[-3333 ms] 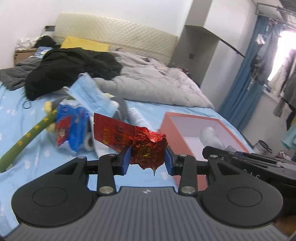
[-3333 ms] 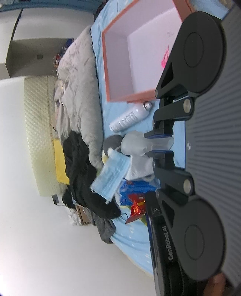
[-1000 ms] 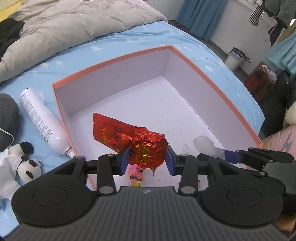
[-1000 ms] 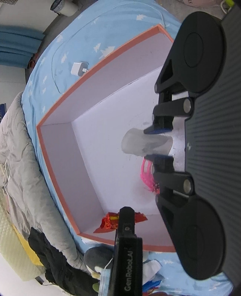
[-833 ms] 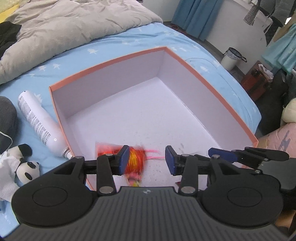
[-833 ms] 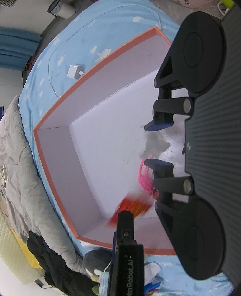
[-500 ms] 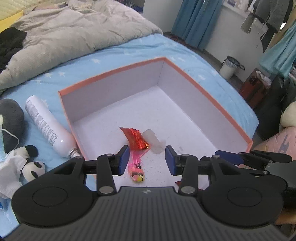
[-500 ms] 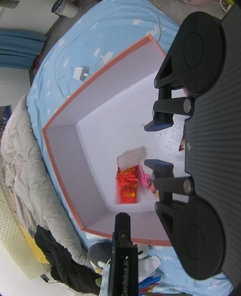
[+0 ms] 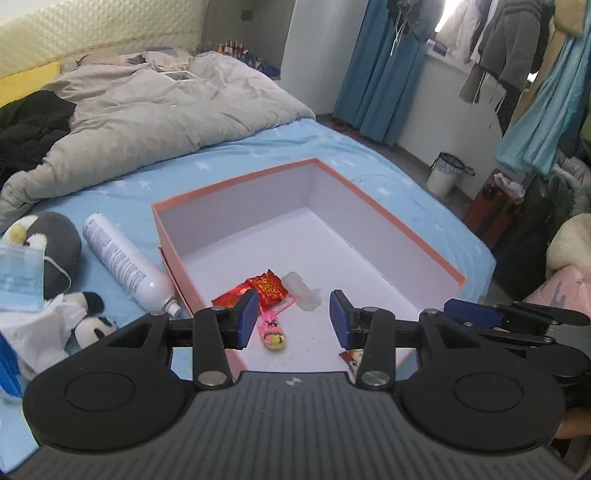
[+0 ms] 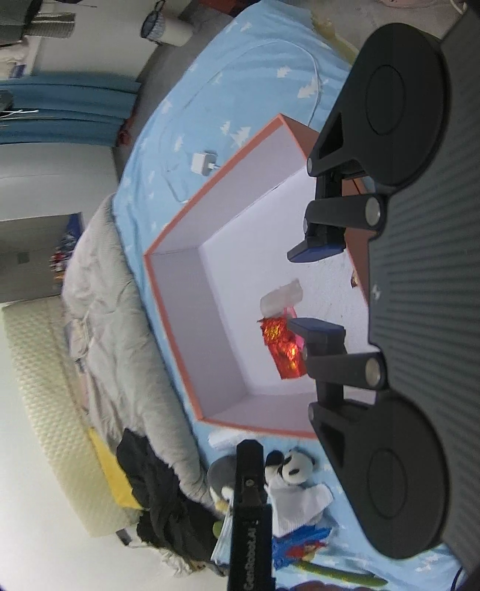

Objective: Organize soft objects
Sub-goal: 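Withdraw both tools from the box toward the pile of plush items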

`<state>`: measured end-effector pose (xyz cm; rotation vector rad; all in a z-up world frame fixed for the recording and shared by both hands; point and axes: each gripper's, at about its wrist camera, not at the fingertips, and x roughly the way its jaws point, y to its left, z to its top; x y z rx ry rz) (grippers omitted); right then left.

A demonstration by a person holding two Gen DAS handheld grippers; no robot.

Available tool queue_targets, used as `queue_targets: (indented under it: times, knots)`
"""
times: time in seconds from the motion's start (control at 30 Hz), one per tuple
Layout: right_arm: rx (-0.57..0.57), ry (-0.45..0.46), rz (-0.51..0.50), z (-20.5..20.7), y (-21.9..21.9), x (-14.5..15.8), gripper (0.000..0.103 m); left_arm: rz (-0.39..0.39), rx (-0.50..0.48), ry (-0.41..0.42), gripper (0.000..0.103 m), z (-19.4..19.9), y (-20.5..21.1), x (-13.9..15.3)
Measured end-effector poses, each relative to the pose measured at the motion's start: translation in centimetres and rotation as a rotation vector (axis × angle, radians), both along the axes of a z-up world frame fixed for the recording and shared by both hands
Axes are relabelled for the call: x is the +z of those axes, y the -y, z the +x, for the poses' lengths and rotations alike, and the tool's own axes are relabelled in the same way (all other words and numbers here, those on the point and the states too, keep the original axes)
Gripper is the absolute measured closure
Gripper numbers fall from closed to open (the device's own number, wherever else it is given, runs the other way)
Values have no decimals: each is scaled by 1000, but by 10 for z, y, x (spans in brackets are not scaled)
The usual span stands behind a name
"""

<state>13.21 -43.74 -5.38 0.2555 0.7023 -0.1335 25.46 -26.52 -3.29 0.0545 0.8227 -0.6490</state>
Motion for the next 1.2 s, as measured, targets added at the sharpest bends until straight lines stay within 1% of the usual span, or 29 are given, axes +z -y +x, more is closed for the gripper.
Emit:
queue_targets:
  times: [0.07,0.13,0.2,0.47,0.6,0.73,0.93,1.07,1.2]
  knots:
    - [1,17,-6,-10,-4,4,67,-27,24,2,55,-11,-13,0]
    - [6,34,-10,-21,-10,6,67,-62,44,-19,55,-19,-27,-2]
    - [9,51,-20,-30,-16,8,67,-80,55,-20,55,-29,-39,-2]
    - [44,94,-37,-57,-49,12,67,-80,91,61,55,-79,-80,7]
    - [72,125,-38,-71,-67,15,67,-62,115,104,55,-106,-98,9]
    - [102,141,-36,-85,-83,18,67,-83,150,102,55,-128,-118,6]
    - [132,157,-32,-98,-104,17,67,-98,202,122,55,-157,-145,6]
    - [146,158,2,-103,-113,11,67,-104,251,135,55,-171,-162,5]
    - [179,158,14,-109,-125,9,67,-78,312,117,55,-177,-178,1]
